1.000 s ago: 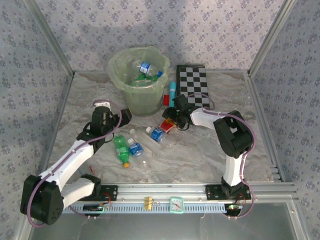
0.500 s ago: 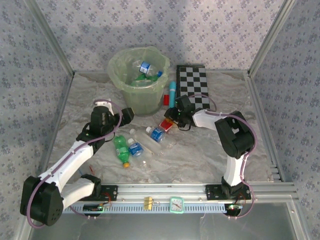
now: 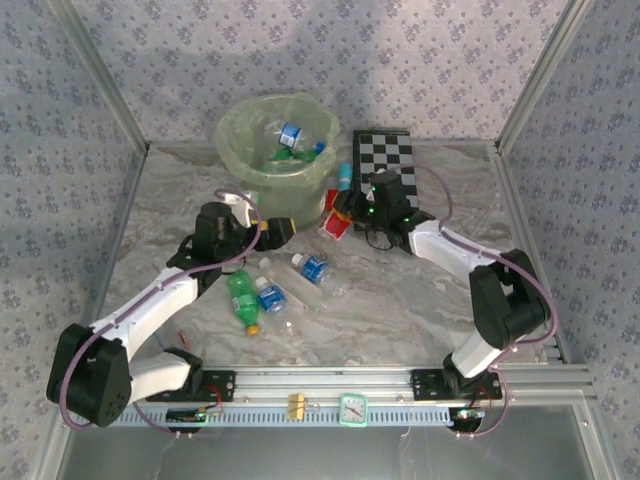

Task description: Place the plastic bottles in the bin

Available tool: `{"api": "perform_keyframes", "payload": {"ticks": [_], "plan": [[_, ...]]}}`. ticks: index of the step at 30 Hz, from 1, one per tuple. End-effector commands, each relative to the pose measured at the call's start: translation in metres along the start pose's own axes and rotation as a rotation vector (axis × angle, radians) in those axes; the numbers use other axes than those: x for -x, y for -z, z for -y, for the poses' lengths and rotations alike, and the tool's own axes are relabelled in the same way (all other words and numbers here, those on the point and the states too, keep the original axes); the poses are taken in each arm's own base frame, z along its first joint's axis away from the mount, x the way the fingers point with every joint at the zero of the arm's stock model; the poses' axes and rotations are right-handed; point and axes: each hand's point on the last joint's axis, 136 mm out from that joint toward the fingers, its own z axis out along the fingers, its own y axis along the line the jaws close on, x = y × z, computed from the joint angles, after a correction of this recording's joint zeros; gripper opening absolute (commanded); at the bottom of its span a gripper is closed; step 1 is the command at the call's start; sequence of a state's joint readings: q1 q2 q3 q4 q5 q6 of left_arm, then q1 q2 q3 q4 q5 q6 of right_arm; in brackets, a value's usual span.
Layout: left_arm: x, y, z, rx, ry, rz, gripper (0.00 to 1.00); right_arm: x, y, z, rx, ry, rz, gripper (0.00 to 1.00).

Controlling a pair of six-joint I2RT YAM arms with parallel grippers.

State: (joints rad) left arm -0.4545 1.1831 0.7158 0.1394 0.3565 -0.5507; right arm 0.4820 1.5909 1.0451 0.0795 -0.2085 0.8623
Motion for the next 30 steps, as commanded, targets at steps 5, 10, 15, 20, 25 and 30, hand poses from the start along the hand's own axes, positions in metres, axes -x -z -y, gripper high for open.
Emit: {"api": "perform_keyframes", "payload": {"ticks": [5,10,15,20,25,30], "plan": [[-0.007,-0.024,0.063,-0.196,-0.097,-0.073,1.00,0.000,0.031,-0.024,0.091,0.138,0.006,0.35],[-0.013,-0.043,0.075,-0.246,-0.063,-0.104,1.00,-0.006,0.043,-0.035,0.156,0.179,-0.004,0.35],[-0.022,-0.060,0.093,-0.315,-0.056,-0.153,1.00,-0.011,0.048,-0.040,0.188,0.200,-0.009,0.34],[-0.034,-0.072,0.106,-0.356,-0.053,-0.208,1.00,-0.012,0.051,-0.042,0.204,0.209,-0.007,0.34],[-0.039,-0.082,0.105,-0.361,-0.020,-0.226,0.93,-0.011,0.055,-0.044,0.219,0.216,0.002,0.34],[-0.038,-0.085,0.106,-0.369,-0.008,-0.220,0.69,-0.012,0.059,-0.044,0.222,0.219,0.007,0.34]]}}
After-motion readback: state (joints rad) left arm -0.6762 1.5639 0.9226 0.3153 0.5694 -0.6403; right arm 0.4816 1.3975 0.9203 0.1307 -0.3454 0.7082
